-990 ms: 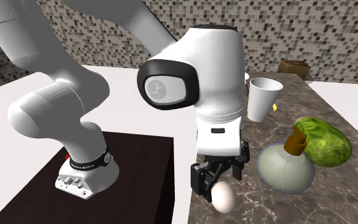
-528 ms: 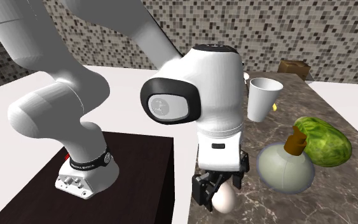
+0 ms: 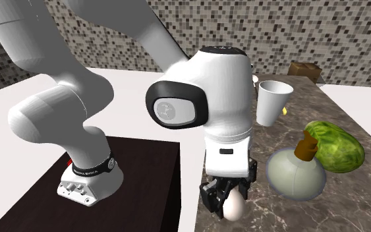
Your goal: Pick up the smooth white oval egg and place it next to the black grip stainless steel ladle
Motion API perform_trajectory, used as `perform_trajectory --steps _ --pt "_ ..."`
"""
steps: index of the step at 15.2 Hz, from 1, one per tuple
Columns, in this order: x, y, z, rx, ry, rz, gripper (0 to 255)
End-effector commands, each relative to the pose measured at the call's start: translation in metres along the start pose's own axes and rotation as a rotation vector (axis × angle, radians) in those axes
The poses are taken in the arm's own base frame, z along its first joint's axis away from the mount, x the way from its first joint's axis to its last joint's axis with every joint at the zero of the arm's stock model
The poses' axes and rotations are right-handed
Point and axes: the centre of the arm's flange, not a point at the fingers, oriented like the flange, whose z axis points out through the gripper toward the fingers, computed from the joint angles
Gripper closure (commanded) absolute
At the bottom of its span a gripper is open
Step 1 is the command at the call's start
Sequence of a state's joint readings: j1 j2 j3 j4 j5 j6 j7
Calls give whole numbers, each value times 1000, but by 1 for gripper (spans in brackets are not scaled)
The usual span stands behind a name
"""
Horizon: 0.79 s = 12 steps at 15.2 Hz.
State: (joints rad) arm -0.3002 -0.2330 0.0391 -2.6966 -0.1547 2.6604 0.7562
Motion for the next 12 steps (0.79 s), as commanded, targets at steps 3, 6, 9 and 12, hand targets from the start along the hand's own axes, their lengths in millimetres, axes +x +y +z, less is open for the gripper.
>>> perform_trajectory --steps 3,6,9,12 --pt "0 0 0 0 -1 0 255" --pt "0 0 0 0 -1 0 255" --pt "2 -1 -10 0 0 0 255" --pt "5 -1 -26 0 0 0 255"
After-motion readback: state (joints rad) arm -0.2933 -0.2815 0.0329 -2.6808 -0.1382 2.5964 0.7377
